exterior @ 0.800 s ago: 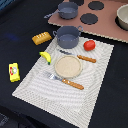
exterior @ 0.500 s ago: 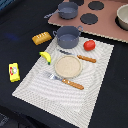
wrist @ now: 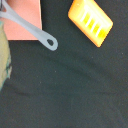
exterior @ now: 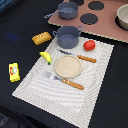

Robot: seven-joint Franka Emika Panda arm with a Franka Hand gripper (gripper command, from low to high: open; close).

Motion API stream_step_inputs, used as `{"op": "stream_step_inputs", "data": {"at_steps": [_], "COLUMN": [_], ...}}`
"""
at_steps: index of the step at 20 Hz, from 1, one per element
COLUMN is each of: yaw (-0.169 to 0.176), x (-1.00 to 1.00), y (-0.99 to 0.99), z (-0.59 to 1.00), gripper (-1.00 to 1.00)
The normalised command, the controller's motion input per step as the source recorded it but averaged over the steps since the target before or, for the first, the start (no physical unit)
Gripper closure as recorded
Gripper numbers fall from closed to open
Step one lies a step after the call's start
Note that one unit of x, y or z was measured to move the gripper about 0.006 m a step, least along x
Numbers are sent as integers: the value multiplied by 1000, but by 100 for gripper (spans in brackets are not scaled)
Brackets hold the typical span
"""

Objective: Interact with the objects in diverse but meaningful ways.

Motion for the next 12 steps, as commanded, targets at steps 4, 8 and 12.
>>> {"op": "stream_step_inputs", "data": {"at_steps": [4, 8, 12], "yaw": [31, 46, 94], "x": [0, -131, -349], "y": [-529, -533, -169], "z": [-541, -620, -531], "gripper": [-100, -100, -100]}}
